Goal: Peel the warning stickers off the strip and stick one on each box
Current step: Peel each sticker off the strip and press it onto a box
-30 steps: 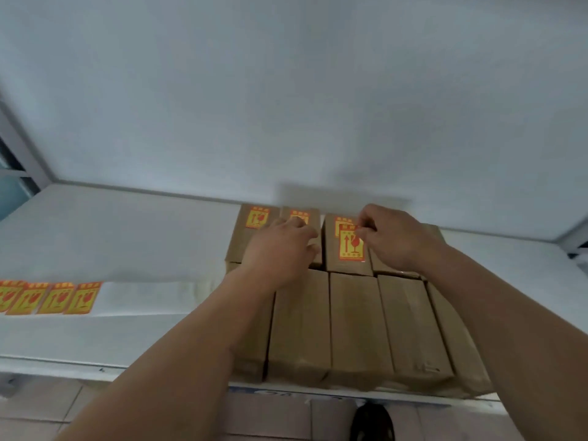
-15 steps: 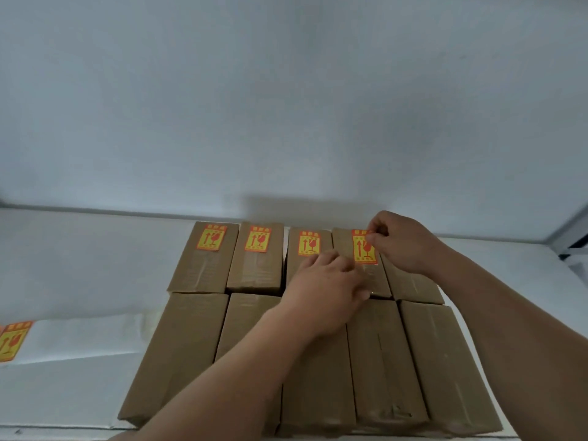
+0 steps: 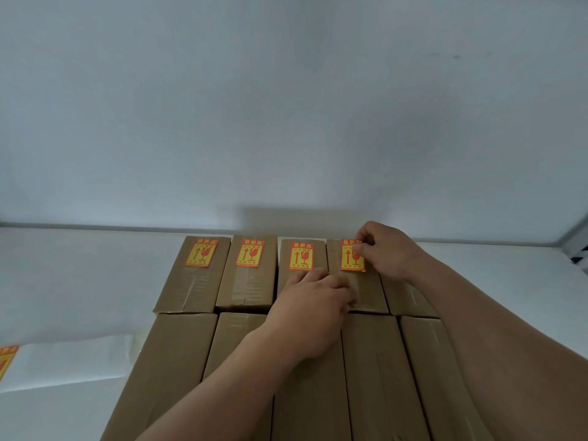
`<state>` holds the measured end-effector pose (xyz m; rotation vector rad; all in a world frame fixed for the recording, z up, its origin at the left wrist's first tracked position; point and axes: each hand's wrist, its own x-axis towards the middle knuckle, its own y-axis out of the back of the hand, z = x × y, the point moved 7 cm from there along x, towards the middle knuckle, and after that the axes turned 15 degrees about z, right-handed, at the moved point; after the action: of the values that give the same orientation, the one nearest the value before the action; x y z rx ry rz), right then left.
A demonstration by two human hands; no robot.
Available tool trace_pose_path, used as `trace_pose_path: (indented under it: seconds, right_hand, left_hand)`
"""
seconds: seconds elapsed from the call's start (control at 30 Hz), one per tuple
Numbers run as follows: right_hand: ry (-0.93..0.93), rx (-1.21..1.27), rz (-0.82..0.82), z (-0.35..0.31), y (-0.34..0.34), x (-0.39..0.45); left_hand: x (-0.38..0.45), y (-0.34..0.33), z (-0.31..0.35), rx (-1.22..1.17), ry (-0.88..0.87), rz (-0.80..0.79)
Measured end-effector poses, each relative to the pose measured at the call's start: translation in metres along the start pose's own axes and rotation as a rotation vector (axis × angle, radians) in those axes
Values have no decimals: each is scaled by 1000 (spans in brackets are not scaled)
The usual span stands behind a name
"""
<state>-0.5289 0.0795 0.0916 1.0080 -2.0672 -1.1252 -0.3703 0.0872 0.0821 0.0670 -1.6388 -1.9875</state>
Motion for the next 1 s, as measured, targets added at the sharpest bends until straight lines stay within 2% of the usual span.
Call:
trace_pose_path:
  seconds: [0.2,0.6,1.0]
  right_hand:
    - [-7,65,-9,-4,0,3]
    - [13,7,-46,-3,-8,7]
    - [-6,-20,-16,-2,-11,6]
  left_hand:
    - [-3,-2,0,14,-16,-24]
    - [-2,-4,-1,32,-6,-40]
    - [-2,-3,-2,25,0,-27]
